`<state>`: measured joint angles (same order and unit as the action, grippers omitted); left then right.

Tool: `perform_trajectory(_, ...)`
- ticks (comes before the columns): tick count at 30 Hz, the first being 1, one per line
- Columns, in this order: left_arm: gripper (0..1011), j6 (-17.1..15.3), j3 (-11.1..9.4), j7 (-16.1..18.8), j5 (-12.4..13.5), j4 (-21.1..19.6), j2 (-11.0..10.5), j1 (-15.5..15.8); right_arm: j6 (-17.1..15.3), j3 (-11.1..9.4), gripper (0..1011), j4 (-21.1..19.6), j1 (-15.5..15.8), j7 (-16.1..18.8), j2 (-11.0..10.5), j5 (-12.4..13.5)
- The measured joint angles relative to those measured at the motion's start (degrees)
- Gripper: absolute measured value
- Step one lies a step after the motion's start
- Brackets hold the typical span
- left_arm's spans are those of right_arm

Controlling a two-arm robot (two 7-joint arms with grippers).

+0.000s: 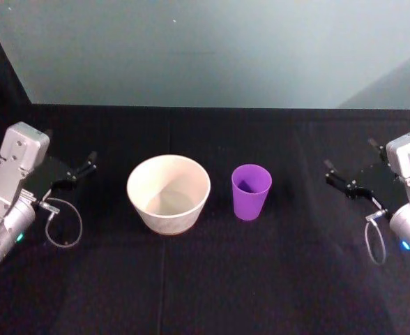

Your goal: Pick up the cup and pour the mung beans from the cup into the bowl.

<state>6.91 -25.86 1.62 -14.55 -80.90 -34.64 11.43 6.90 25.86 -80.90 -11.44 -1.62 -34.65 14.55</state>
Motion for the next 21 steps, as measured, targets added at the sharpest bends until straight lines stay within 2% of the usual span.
perform_trajectory(21,1000,0.0,0.0,0.0,0.0,0.0,0.0,0.0,0.0,0.0,1002,0.0,0.0,0.0,0.0,0.0)
